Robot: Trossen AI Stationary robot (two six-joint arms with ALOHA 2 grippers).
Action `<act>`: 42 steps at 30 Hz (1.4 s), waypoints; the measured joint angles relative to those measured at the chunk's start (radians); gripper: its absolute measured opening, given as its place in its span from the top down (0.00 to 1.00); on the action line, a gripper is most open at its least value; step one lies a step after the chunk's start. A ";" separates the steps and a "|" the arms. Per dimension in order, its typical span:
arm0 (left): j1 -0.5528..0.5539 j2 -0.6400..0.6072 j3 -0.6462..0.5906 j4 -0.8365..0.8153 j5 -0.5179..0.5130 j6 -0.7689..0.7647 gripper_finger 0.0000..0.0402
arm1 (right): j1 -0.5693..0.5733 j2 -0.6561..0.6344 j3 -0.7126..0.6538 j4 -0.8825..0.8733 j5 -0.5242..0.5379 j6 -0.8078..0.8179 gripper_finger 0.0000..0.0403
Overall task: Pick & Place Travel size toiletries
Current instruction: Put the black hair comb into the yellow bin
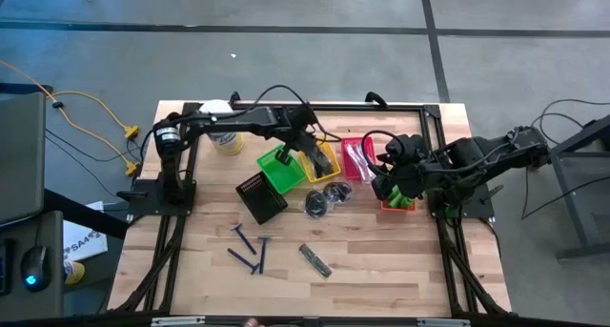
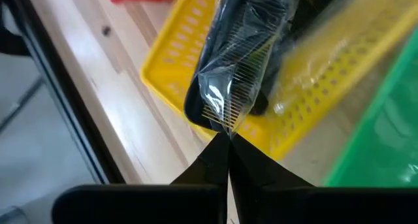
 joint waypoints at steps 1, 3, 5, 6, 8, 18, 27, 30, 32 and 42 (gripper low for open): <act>-0.005 0.000 0.000 0.011 -0.003 0.004 0.99 | 0.000 0.000 0.000 0.000 -0.003 -0.002 0.59; -0.018 0.000 0.000 0.015 -0.026 0.016 0.97 | 0.000 0.000 0.000 0.000 -0.016 -0.011 0.59; -0.024 0.000 0.000 0.001 -0.049 0.013 0.93 | 0.001 0.000 0.000 0.000 -0.023 -0.025 0.59; -0.028 0.001 0.000 -0.005 -0.050 0.003 0.90 | 0.001 0.000 0.000 -0.001 -0.025 -0.029 0.59; -0.036 0.014 0.002 -0.004 -0.052 -0.027 0.85 | 0.001 0.000 0.000 -0.005 -0.040 -0.041 0.59; -0.034 0.017 0.028 -0.055 -0.100 -0.176 0.64 | 0.001 0.001 0.000 -0.033 -0.079 -0.053 0.59; -0.036 0.016 0.171 -0.265 -0.123 -0.378 0.59 | 0.001 0.001 0.000 -0.080 -0.103 -0.048 0.59; -0.036 0.016 0.220 -0.359 -0.123 -0.481 0.59 | 0.001 0.000 0.000 -0.084 -0.102 -0.048 0.59; -0.041 0.016 0.245 -0.411 -0.123 -0.545 0.59 | 0.001 0.000 0.000 -0.088 -0.101 -0.050 0.59; -0.142 0.015 0.273 -0.577 -0.121 -0.793 0.59 | 0.058 -0.008 0.000 -0.160 -0.089 -0.026 0.59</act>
